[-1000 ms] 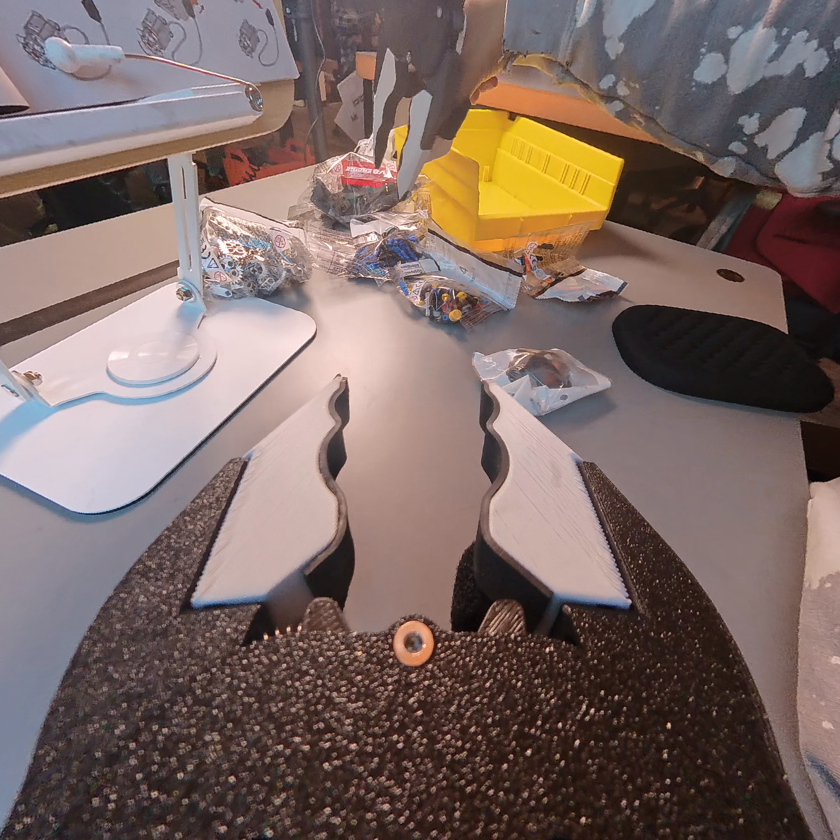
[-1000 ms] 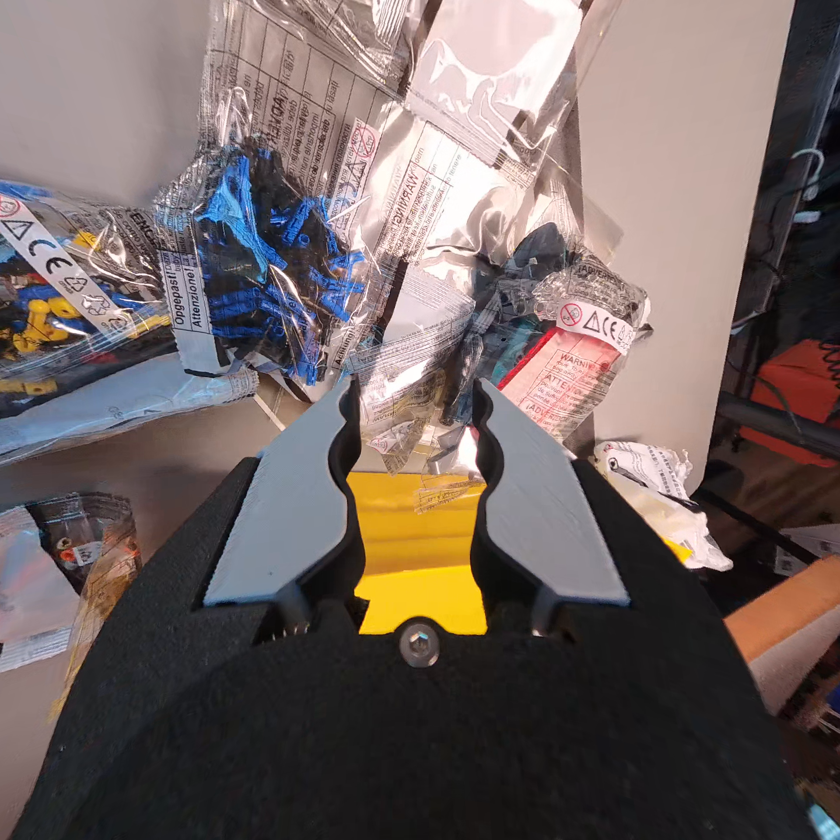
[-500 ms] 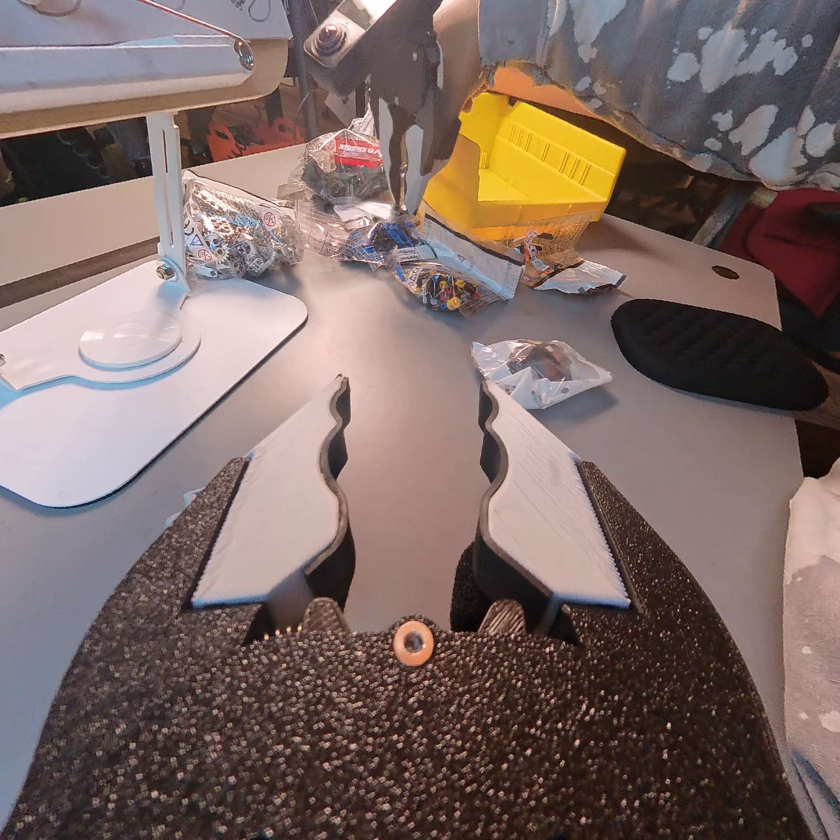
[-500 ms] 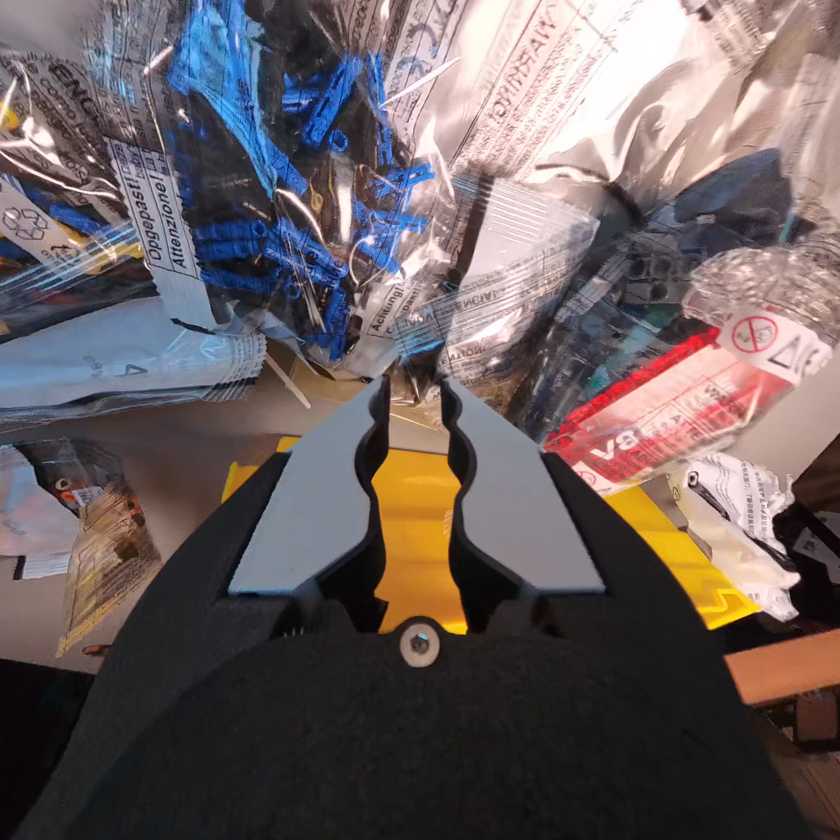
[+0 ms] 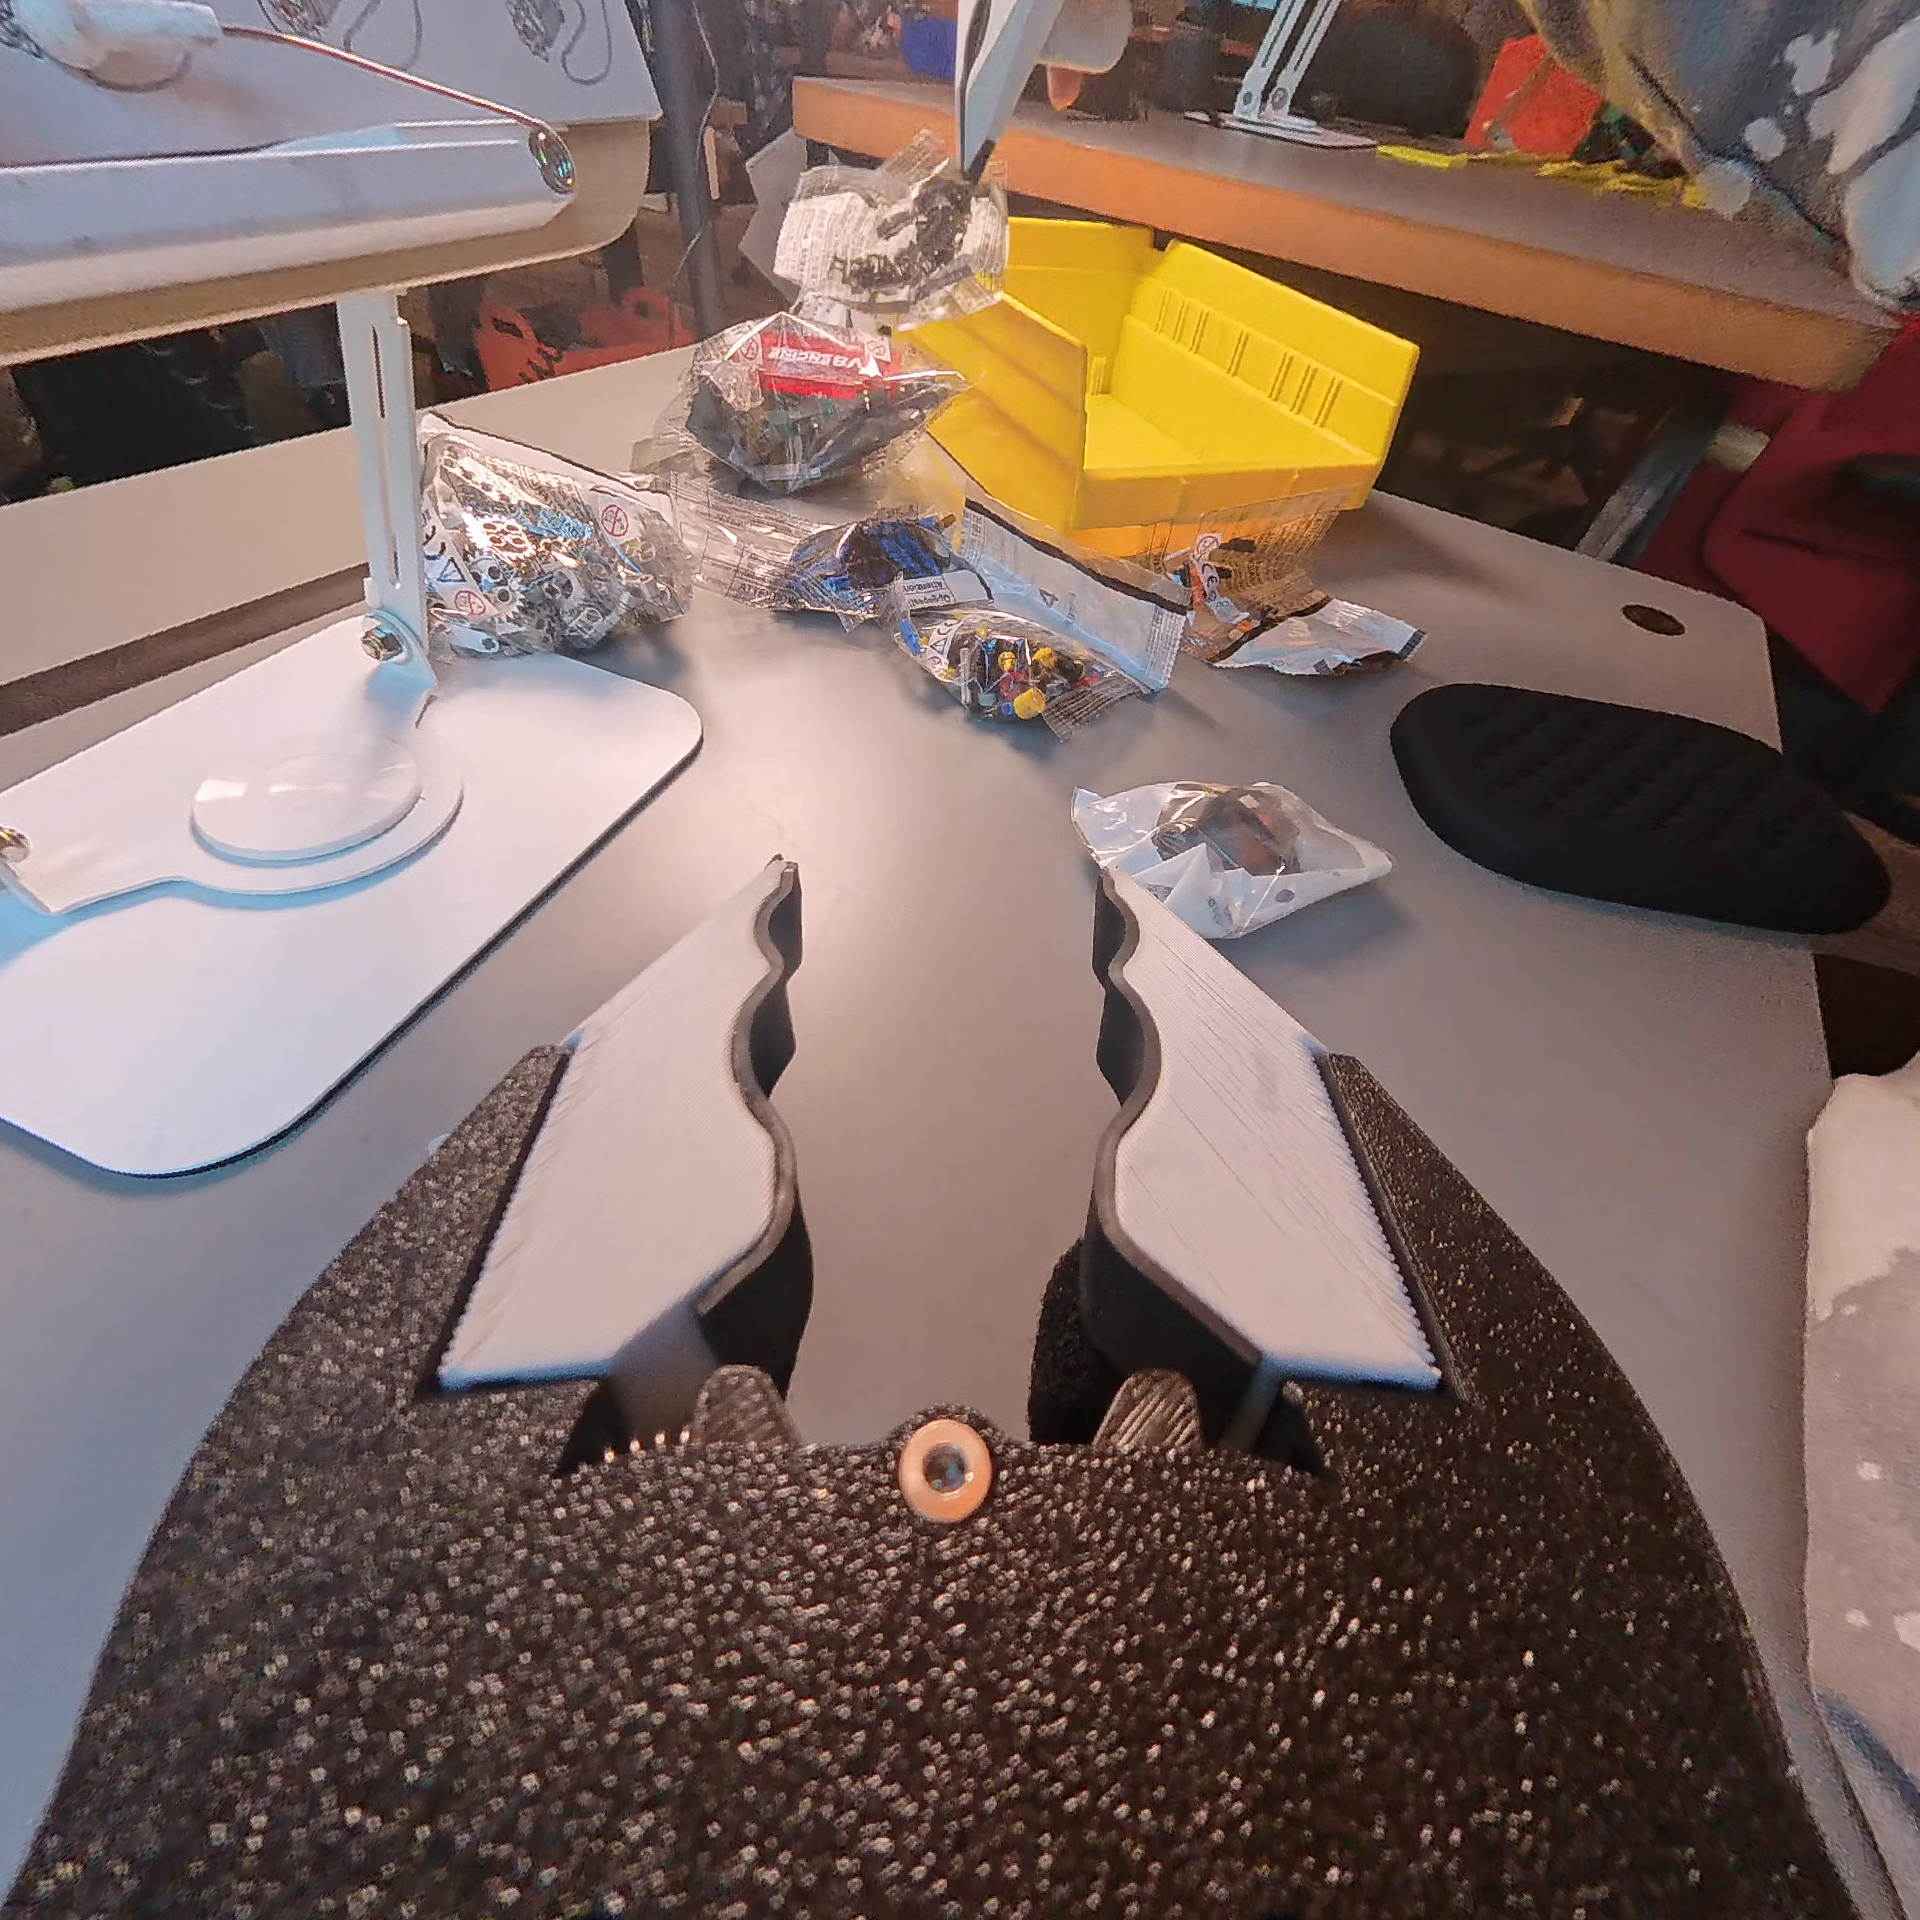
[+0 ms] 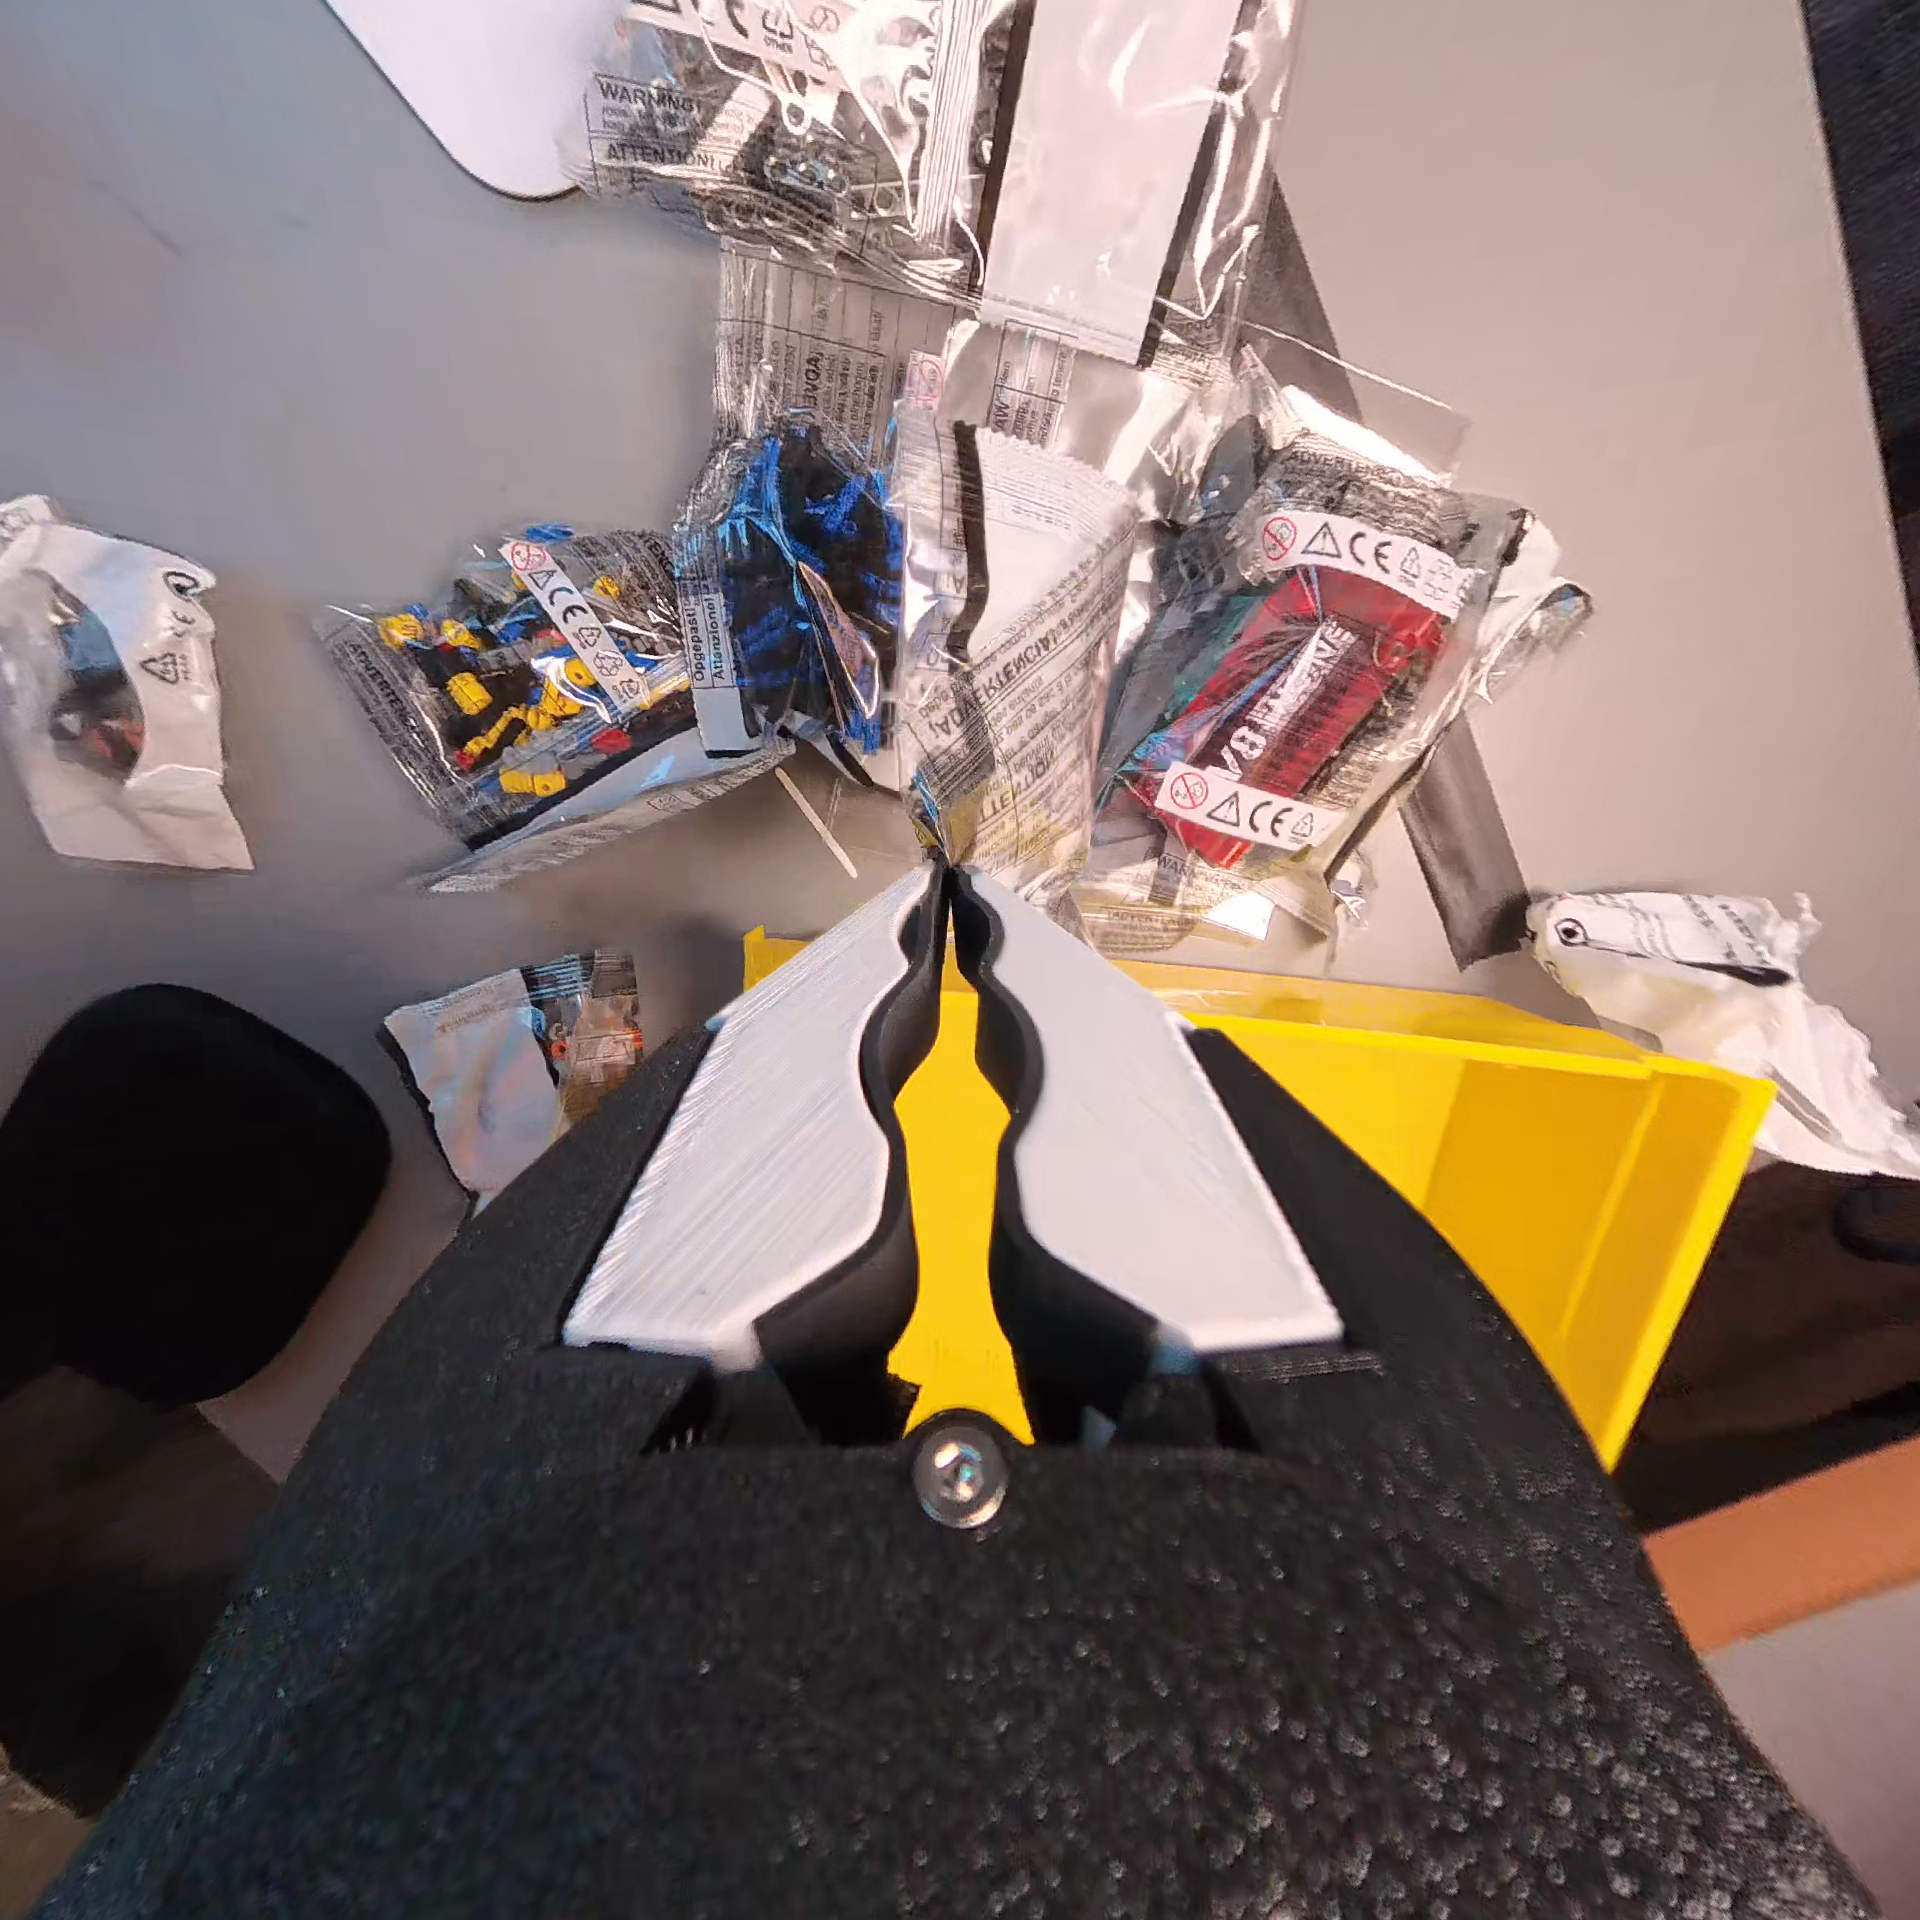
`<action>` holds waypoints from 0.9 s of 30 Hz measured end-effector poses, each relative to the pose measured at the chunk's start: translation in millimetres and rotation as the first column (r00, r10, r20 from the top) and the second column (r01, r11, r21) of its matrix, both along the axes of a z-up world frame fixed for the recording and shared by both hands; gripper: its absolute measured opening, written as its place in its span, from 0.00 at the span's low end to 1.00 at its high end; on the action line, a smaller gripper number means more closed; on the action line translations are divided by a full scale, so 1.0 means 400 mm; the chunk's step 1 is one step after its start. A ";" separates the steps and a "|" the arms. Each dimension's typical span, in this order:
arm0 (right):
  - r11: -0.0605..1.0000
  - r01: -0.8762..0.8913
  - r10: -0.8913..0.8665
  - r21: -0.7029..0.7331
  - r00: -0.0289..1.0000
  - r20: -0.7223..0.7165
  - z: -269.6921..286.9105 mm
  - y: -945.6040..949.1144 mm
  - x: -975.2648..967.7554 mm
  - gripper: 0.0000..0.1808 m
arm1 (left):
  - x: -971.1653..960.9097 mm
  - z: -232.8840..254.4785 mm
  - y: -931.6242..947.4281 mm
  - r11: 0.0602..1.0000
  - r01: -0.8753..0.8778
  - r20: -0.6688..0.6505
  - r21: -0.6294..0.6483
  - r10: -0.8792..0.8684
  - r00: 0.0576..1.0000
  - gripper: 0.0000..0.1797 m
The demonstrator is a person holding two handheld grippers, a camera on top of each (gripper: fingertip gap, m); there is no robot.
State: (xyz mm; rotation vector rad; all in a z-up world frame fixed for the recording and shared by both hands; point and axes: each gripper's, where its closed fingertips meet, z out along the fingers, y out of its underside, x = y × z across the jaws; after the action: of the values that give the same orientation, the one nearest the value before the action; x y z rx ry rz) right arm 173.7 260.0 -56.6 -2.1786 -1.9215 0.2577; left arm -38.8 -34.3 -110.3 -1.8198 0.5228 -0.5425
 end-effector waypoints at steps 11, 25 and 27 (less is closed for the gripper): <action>0.981 -0.009 0.014 0.196 1.000 -0.022 -0.012 -0.060 -0.033 0.17 | -0.015 0.044 0.001 0.996 -0.071 0.019 0.057 0.070 0.997 0.31; 0.891 0.406 -0.121 0.203 0.643 -0.756 0.037 -0.554 0.069 0.50 | -0.140 0.093 -0.488 0.829 -0.543 0.094 0.136 0.535 0.840 0.34; 0.897 0.415 -0.131 0.153 0.581 -0.803 0.007 -0.662 0.076 0.51 | -0.144 0.075 -0.596 0.798 -0.589 0.076 0.126 0.584 0.808 0.35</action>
State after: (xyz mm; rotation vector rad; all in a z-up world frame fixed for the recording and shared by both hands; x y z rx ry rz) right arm 204.2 -5.0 -53.9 -1.6681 -1.0139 0.6501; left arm -96.4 -272.5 -80.4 -1.7113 -0.0478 -0.0982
